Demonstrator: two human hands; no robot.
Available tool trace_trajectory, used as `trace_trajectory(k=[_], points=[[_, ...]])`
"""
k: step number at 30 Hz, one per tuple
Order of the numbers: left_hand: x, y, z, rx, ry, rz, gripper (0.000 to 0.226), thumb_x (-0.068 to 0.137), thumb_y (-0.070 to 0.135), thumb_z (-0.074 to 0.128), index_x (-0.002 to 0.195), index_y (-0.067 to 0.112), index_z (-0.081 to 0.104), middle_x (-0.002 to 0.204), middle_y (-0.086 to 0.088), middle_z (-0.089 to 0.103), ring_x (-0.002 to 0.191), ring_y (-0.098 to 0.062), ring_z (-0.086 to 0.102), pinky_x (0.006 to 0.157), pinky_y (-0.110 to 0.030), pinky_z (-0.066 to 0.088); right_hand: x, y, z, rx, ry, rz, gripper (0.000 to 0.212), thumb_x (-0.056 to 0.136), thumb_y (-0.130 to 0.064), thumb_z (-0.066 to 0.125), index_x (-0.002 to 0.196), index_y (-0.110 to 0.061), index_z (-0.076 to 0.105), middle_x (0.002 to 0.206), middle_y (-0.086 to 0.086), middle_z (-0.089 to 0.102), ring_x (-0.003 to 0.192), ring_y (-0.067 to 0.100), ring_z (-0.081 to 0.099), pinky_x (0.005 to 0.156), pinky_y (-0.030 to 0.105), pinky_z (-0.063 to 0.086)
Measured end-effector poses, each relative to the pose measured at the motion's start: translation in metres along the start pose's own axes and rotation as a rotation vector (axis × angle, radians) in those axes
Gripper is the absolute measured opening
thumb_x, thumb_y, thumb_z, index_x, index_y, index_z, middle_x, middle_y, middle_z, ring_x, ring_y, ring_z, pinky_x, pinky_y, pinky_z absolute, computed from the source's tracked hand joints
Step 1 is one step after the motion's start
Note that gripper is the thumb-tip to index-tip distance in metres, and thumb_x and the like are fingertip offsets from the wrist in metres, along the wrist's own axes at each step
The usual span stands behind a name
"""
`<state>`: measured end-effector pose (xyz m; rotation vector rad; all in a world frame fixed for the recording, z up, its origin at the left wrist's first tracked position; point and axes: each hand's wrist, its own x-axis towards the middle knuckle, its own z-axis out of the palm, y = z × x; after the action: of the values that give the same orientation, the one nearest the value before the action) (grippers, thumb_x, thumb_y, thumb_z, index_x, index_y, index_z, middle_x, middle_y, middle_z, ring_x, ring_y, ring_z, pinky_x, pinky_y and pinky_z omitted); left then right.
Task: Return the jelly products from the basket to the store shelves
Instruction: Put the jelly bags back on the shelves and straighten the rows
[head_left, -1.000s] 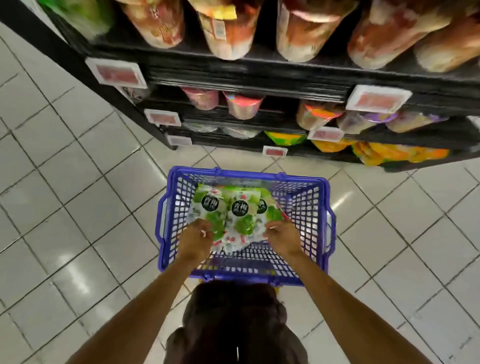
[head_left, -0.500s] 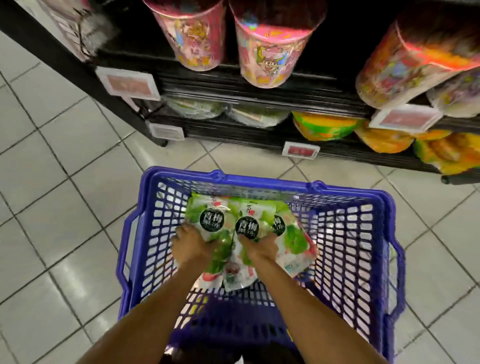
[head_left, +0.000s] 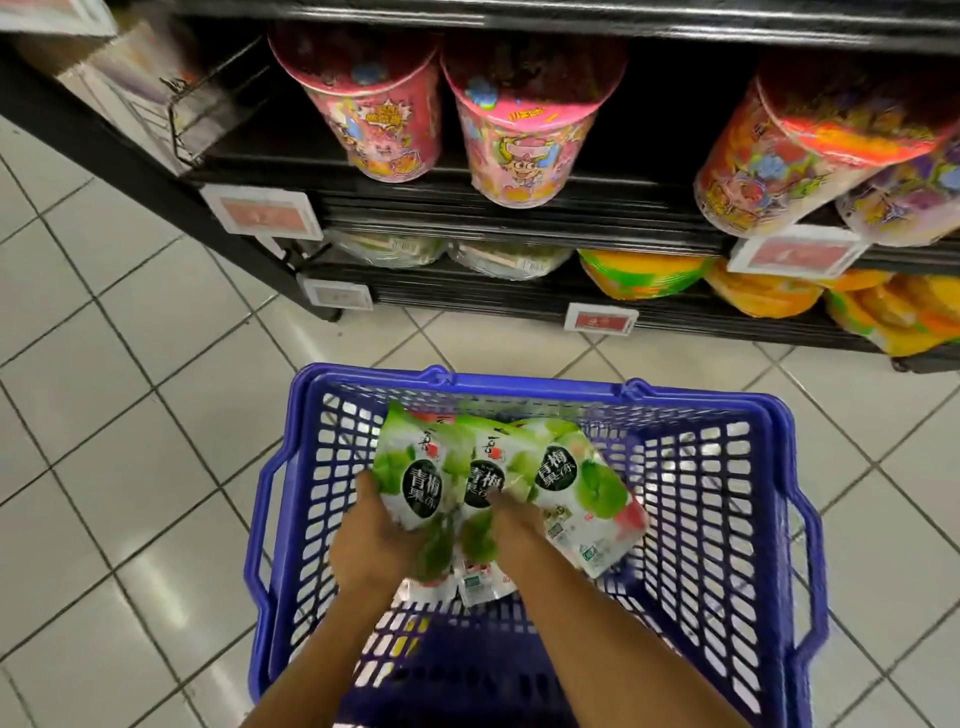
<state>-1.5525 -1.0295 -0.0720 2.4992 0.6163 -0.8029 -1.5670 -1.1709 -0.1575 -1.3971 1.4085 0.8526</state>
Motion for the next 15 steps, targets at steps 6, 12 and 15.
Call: trace_trajectory(k=[6,12,15], points=[[-0.005,-0.005,-0.018,-0.460,-0.114,0.091,0.076,0.054,0.007,0.094,0.114,0.025,0.051,0.102,0.005,0.068,0.093,-0.017,0.068,0.072,-0.035,0.060,-0.020,0.005,-0.008,-0.004,-0.085,-0.144,0.055,0.079,-0.038,0.079,0.119,-0.003,0.064,0.117,0.012,0.070,0.103,0.026,0.067,0.075,0.025,0.050],[-0.069,0.025,-0.084,-0.599,-0.206,0.104,0.075,0.052,0.002,0.094,0.114,0.022,0.058,0.100,0.004,0.072,0.090,-0.011,0.069,0.084,-0.035,0.057,-0.123,0.008,-0.112,0.235,-0.080,-0.450,0.016,0.088,-0.028,0.071,0.076,-0.017,0.067,0.067,-0.006,0.067,0.057,0.001,0.061,0.052,0.015,0.046],[-0.128,0.060,-0.145,-0.703,-0.227,0.185,0.073,0.053,-0.005,0.091,0.114,0.021,0.060,0.095,0.003,0.077,0.087,-0.013,0.073,0.069,-0.025,0.059,-0.212,-0.002,-0.178,0.357,-0.080,-0.526,0.009,0.091,-0.028,0.066,0.093,-0.020,0.069,0.078,-0.011,0.074,0.072,0.003,0.068,0.061,0.016,0.050]])
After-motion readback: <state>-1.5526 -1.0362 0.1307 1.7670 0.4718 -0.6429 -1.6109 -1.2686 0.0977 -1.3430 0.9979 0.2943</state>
